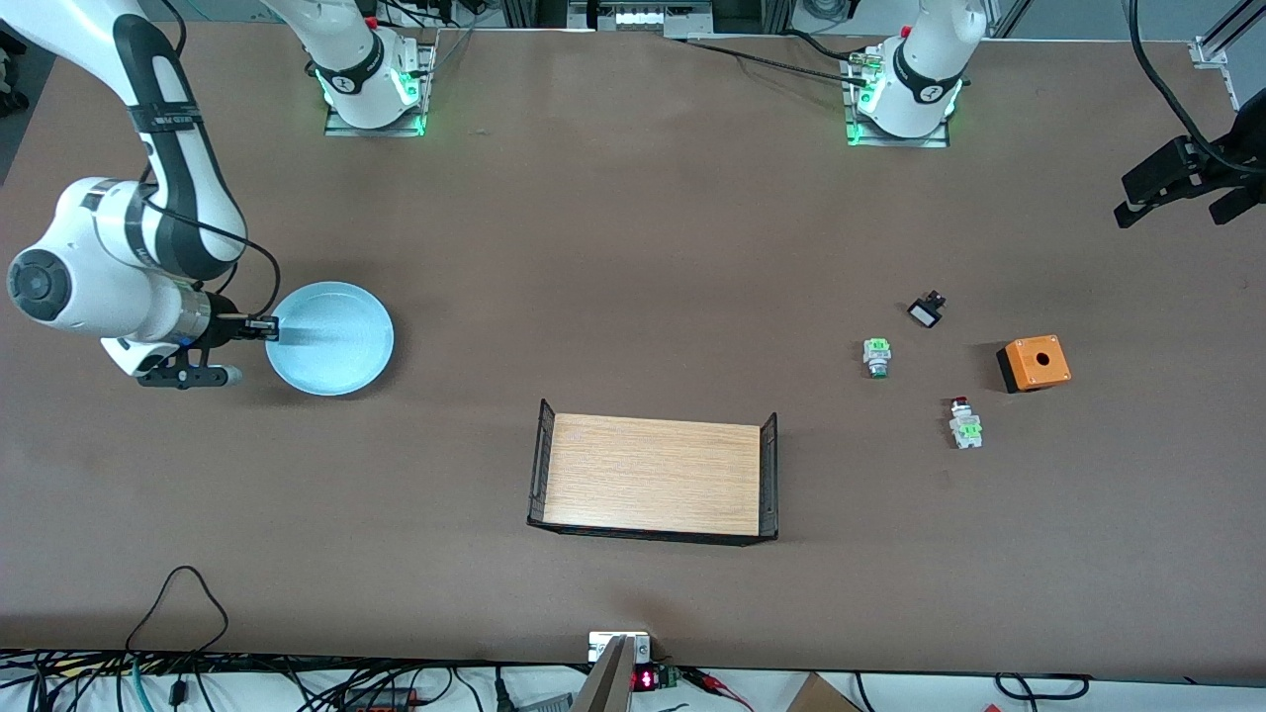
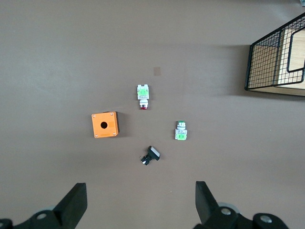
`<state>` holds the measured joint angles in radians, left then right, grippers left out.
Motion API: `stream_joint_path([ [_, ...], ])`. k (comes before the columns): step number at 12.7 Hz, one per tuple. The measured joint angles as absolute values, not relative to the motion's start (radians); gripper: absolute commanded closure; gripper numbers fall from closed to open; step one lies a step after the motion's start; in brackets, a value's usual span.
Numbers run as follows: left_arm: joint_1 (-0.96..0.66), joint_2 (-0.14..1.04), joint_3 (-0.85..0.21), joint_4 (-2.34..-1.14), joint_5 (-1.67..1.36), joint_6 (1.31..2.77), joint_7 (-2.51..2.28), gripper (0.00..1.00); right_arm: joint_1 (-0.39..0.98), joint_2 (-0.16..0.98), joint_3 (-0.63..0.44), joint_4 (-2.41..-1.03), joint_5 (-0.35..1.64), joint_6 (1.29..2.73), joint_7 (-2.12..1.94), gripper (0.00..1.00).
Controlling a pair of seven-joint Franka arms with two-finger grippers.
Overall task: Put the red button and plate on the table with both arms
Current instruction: 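Lower the plate onto the table with the right gripper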
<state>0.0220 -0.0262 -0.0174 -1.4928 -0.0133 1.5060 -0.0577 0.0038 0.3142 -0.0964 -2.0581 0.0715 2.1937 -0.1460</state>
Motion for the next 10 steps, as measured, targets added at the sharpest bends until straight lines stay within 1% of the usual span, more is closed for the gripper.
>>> stream_joint_path([
  [3,0.022,-0.026,-0.018,-1.493,-0.013,1.506,-0.058,0.0,-0.004,0.314,-0.096,-2.153,0.072,2.318,-0.187,1.0],
  [5,0.022,-0.026,-0.018,-1.493,-0.013,1.506,-0.058,0.0,-0.023,0.315,-0.096,-2.19,0.072,2.346,-0.227,1.0],
  [6,0.022,-0.026,-0.018,-1.493,-0.013,1.506,-0.058,0.0,-0.035,0.317,-0.096,-2.2,0.072,2.351,-0.251,0.98],
  [7,0.022,-0.026,-0.018,-1.493,-0.013,1.506,-0.058,0.0,-0.045,0.319,-0.096,-2.206,0.072,2.352,-0.267,0.64],
  [8,0.022,-0.026,-0.019,-1.493,-0.013,1.506,-0.058,0.0,-0.051,0.321,-0.096,-2.209,0.073,2.352,-0.277,0.01],
  [10,0.022,-0.026,-0.022,-1.493,-0.013,1.506,-0.058,0.0,-0.054,0.322,-0.095,-2.211,0.073,2.352,-0.277,0.0],
])
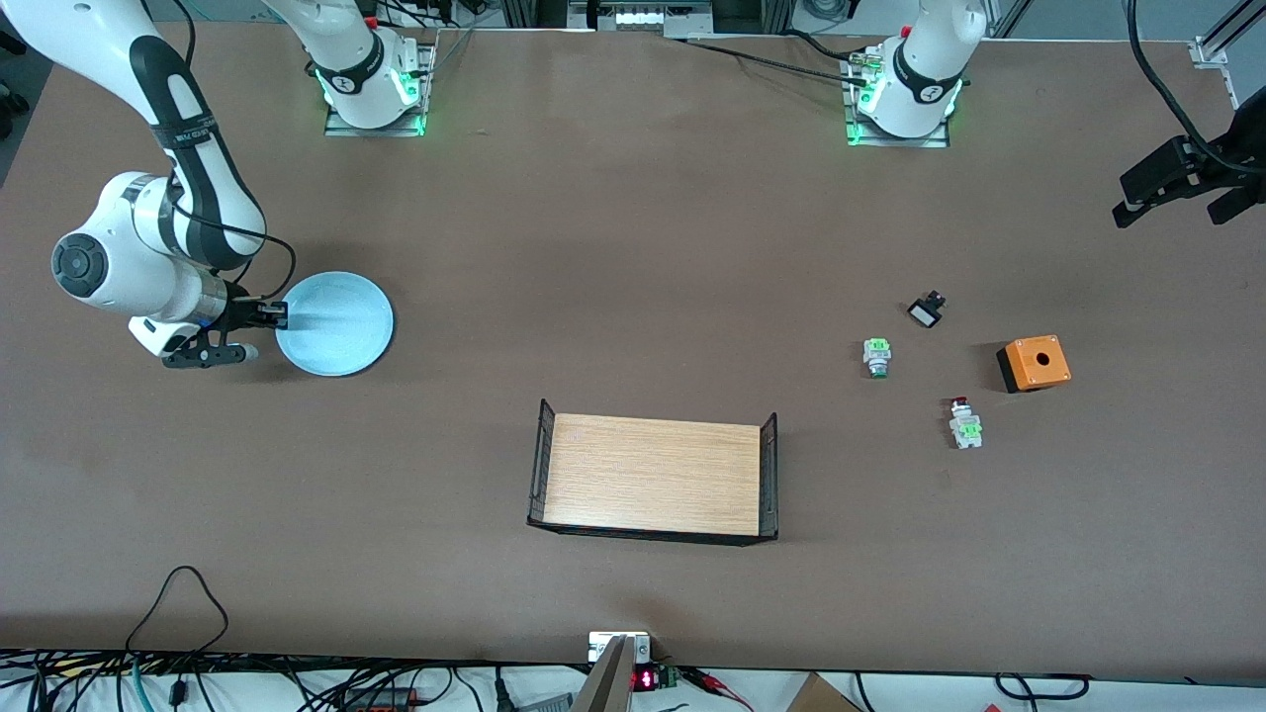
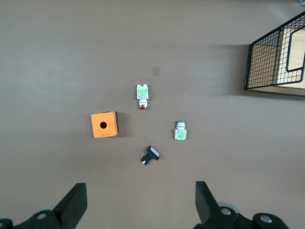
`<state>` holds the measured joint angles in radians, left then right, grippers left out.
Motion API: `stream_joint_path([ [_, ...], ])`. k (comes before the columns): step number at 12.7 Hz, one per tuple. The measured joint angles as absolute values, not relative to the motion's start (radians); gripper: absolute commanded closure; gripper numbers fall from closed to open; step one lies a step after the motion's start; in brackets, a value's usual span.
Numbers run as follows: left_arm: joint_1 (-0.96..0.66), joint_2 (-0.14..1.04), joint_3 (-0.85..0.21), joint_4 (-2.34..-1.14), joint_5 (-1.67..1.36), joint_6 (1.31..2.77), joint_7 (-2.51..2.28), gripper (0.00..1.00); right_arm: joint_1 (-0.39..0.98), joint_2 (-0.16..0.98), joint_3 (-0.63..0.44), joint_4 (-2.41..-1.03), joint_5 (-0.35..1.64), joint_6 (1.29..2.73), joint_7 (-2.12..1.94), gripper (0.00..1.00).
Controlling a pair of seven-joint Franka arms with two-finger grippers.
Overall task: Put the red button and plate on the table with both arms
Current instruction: 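Lower the plate onto the table with the right gripper, then open the right gripper to release the plate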
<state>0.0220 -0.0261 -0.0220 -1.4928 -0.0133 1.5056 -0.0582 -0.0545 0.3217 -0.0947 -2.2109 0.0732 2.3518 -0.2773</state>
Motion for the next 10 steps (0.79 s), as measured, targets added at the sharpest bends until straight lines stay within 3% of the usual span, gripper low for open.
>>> stream_joint_path([
  [3,0.022,-0.026,-0.023,-1.493,-0.013,1.506,-0.058,0.0,-0.055,0.305,-0.088,-2.199,0.075,2.337,-0.265,0.0],
  [10,0.022,-0.026,-0.024,-1.493,-0.013,1.505,-0.058,0.0,-0.053,0.248,0.007,-1.991,0.075,2.097,-0.068,0.0],
])
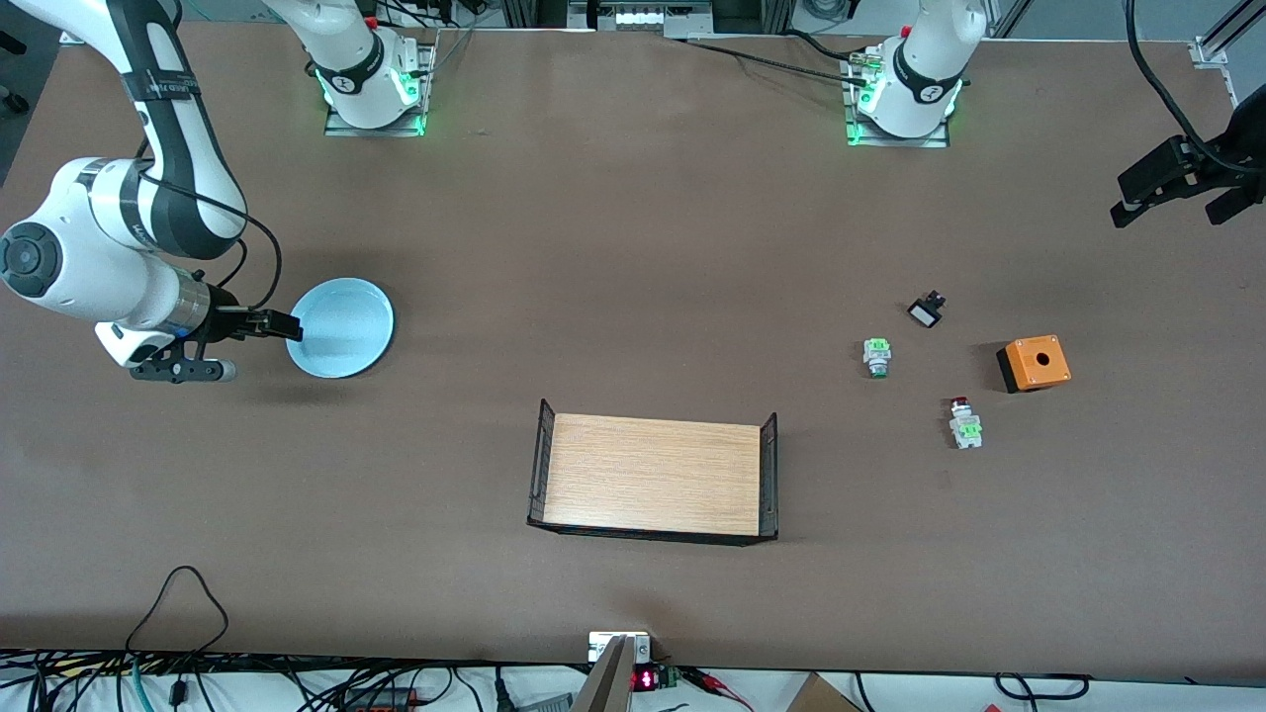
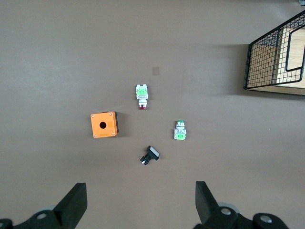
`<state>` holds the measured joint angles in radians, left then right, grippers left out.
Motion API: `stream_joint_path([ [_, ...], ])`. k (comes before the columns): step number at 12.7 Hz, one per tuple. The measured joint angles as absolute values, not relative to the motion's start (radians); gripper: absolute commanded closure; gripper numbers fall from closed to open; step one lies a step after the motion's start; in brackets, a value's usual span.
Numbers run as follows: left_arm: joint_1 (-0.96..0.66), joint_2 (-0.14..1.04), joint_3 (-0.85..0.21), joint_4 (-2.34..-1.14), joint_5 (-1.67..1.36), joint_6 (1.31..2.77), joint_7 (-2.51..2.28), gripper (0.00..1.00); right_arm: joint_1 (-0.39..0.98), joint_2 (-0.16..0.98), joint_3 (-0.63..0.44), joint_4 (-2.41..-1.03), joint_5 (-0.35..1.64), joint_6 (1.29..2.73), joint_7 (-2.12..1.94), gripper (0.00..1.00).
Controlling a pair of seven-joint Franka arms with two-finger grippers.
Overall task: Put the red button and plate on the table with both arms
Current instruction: 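Open the right gripper to release the plate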
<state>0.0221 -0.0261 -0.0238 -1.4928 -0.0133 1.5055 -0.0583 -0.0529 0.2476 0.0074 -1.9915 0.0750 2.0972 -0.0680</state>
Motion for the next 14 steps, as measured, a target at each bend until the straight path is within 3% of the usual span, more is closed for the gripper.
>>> stream_joint_path([
  [6,0.029,-0.026,-0.023,-1.493,-0.013,1.504,-0.058,0.0,-0.031,0.24,0.014,-1.722,0.074,1.767,0.078,0.0],
  [14,0.06,-0.022,-0.019,-1.493,-0.013,1.504,-0.046,0.0,-0.031,0.238,-0.001,-1.501,-0.008,1.691,0.087,0.0],
])
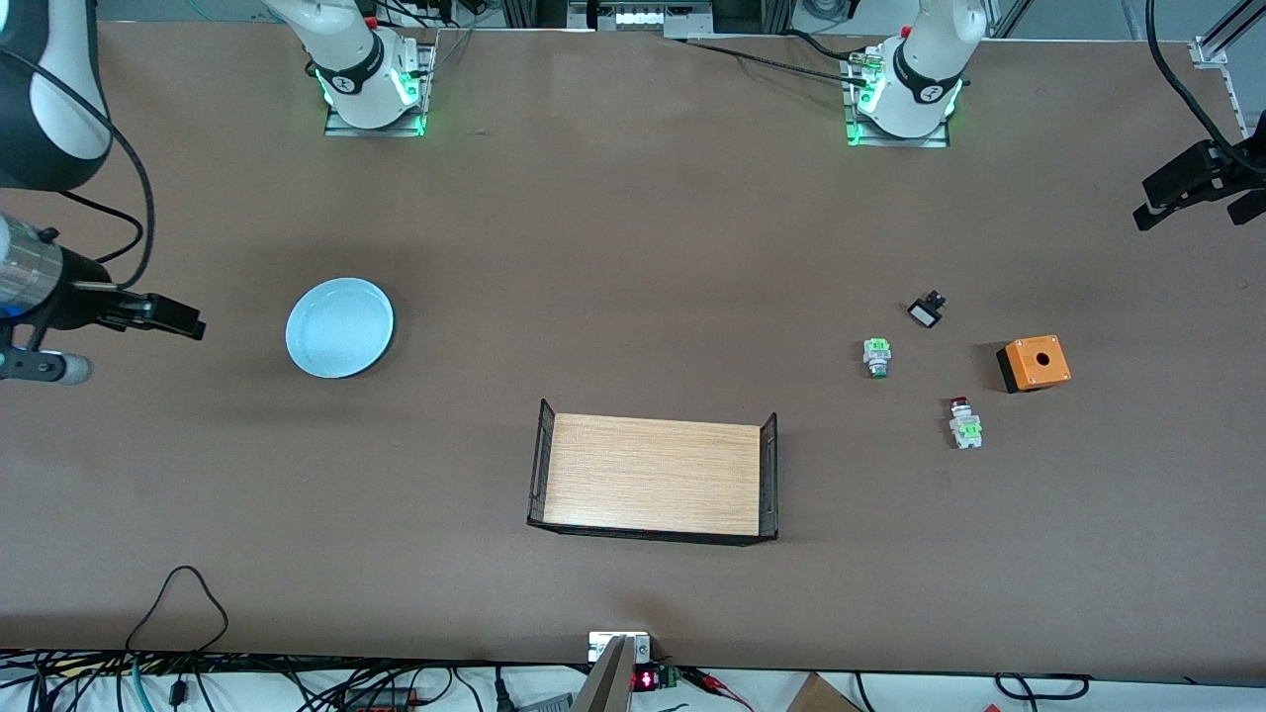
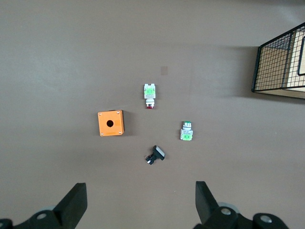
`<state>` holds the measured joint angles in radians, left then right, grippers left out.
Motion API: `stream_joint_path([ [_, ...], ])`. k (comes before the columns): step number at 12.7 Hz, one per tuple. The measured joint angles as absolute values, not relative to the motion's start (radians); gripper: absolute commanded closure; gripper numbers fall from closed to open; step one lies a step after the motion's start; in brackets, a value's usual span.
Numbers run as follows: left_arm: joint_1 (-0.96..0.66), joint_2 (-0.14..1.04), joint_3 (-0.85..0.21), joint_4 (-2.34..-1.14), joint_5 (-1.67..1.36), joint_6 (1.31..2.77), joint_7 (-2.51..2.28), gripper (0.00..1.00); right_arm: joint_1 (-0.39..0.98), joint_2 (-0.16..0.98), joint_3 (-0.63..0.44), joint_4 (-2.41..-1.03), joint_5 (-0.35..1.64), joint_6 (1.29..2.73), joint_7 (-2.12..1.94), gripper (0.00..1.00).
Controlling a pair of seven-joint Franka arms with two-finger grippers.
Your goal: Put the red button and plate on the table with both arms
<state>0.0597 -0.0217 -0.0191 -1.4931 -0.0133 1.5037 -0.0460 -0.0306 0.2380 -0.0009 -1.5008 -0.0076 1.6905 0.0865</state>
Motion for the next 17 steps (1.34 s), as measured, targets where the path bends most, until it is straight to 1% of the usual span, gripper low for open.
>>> stream_joint_path([
  [3,0.06,-0.018,-0.021,-1.493,-0.013,1.504,-0.013,0.0,-0.03,0.225,-0.046,-1.481,-0.009,1.682,0.083,0.0],
  [5,0.06,-0.018,-0.021,-1.493,-0.013,1.504,-0.008,0.0,-0.028,0.203,-0.058,-1.481,-0.009,1.644,0.044,0.0],
  [9,0.06,-0.017,-0.021,-1.493,-0.013,1.504,-0.006,0.0,0.059,0.181,-0.135,-1.488,-0.015,1.599,0.016,0.0],
  [11,0.06,-0.017,-0.023,-1.493,-0.013,1.504,-0.004,0.0,0.067,0.166,-0.143,-1.522,-0.016,1.606,0.016,0.0],
  [14,0.06,-0.017,-0.025,-1.493,-0.013,1.504,-0.004,0.0,0.067,0.1,-0.152,-1.627,-0.016,1.671,0.01,0.0],
  [17,0.06,-0.017,-0.025,-1.493,-0.013,1.504,-0.004,0.0,0.073,0.068,-0.152,-1.649,-0.016,1.663,0.004,0.0],
])
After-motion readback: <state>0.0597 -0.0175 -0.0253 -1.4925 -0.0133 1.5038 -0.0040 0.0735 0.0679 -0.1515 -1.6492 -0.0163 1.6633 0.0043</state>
